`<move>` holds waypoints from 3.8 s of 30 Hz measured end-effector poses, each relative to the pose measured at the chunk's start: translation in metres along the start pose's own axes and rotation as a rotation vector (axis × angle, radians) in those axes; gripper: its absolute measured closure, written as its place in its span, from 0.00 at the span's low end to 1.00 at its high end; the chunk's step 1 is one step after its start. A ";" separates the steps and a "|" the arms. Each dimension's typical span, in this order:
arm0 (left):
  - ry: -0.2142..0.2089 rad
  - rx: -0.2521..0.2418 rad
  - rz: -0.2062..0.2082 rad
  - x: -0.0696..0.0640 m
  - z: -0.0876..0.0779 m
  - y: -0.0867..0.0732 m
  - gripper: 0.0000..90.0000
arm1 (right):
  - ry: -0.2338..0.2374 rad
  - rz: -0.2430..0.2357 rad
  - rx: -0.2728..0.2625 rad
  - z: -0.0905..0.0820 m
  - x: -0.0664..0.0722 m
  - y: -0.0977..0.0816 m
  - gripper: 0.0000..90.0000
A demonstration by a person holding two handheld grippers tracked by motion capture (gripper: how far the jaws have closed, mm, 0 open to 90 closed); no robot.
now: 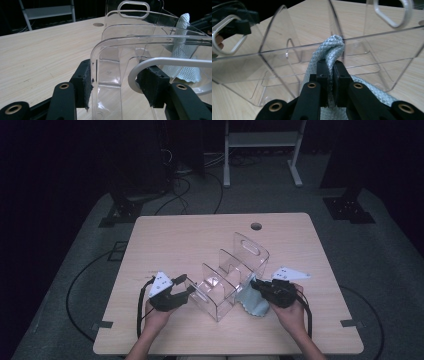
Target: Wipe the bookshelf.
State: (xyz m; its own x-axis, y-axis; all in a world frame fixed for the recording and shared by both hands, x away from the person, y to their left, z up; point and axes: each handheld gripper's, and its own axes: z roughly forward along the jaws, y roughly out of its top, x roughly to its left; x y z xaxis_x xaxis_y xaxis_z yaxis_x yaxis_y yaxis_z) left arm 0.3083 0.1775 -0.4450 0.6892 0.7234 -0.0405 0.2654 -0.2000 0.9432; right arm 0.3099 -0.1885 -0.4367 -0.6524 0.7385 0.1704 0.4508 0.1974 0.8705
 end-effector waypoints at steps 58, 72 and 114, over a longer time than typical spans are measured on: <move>-0.011 -0.001 0.001 -0.001 -0.002 0.000 0.51 | 0.117 -0.049 0.014 0.005 0.032 0.001 0.94; 0.000 -0.006 0.002 -0.003 -0.001 0.000 0.51 | 0.124 -0.083 0.028 0.005 0.046 0.001 0.94; -0.001 -0.004 0.004 0.001 -0.005 -0.001 0.51 | 0.234 -0.080 0.072 0.018 0.076 -0.015 0.94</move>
State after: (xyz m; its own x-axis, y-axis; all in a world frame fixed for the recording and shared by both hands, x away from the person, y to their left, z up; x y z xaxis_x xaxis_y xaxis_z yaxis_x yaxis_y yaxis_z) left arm 0.3058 0.1814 -0.4441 0.6906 0.7222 -0.0373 0.2601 -0.1999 0.9446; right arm 0.2646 -0.1241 -0.4451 -0.8071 0.5512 0.2117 0.4288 0.3007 0.8519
